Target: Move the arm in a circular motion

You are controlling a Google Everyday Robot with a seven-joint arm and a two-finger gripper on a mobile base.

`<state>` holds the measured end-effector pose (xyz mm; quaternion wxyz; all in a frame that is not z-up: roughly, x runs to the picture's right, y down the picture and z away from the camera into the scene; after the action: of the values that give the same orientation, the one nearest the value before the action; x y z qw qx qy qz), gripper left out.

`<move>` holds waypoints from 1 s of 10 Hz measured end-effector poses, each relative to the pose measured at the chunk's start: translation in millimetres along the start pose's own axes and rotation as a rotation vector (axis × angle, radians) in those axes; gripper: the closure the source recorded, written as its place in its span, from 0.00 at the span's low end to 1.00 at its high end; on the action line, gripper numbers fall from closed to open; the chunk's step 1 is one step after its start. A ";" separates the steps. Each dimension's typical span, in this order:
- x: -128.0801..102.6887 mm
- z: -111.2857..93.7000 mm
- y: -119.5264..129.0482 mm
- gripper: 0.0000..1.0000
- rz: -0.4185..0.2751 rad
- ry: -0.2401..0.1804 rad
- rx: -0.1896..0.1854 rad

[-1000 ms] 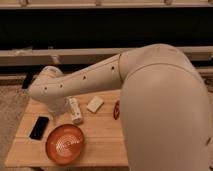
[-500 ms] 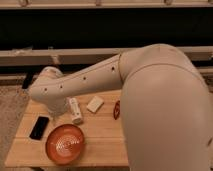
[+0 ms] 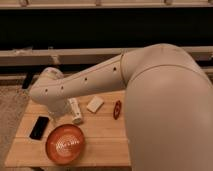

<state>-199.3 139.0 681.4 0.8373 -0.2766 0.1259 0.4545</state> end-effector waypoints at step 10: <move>50.6 -13.7 -26.1 0.35 0.128 -0.005 0.023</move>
<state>-149.0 154.7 655.9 0.8099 -0.2574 0.1463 0.5063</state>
